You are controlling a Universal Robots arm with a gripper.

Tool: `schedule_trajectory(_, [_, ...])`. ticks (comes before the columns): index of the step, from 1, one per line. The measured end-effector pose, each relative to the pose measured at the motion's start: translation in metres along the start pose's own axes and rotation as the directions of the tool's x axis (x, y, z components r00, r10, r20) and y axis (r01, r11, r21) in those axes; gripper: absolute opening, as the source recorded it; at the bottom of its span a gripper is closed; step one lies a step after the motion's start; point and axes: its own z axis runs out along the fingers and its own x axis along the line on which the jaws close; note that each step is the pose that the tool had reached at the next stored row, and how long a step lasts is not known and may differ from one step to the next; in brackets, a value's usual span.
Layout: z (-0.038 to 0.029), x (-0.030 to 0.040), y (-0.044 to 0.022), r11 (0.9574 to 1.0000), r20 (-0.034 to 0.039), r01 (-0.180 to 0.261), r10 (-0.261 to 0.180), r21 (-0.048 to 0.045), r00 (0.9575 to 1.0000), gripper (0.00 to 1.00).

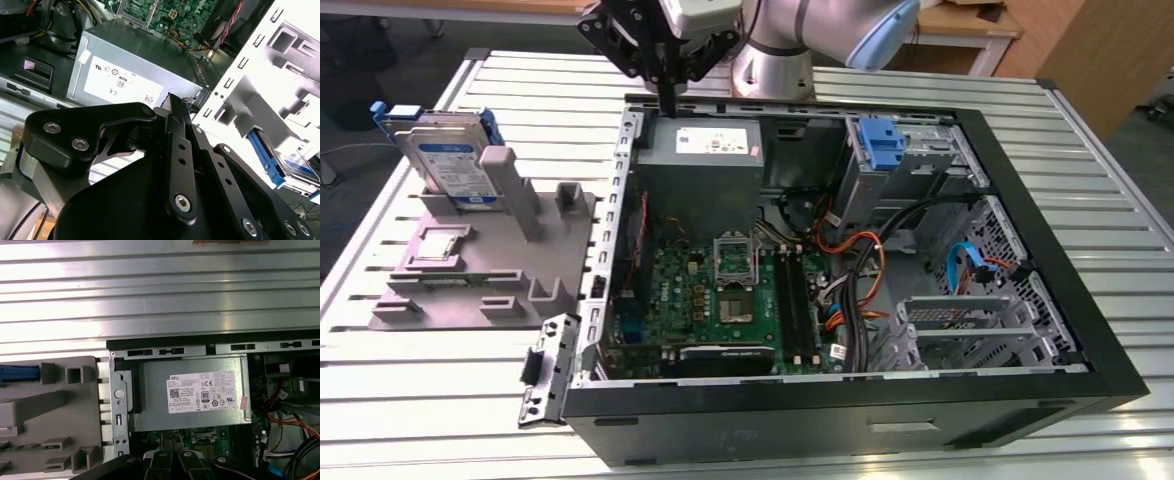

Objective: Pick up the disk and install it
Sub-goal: 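Reach for the disk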

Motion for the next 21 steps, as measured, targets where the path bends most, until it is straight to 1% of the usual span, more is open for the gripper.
schedule_trajectory(8, [0.0006, 0.0053, 0.0038, 1.0, -0.0001, 0.0, 0.0, 0.0001, 1.0, 0.1])
schedule_trajectory(21, [0.0009, 0.0136, 0.0064, 1.0, -0.0001, 0.0, 0.0, 0.0001, 1.0, 0.1])
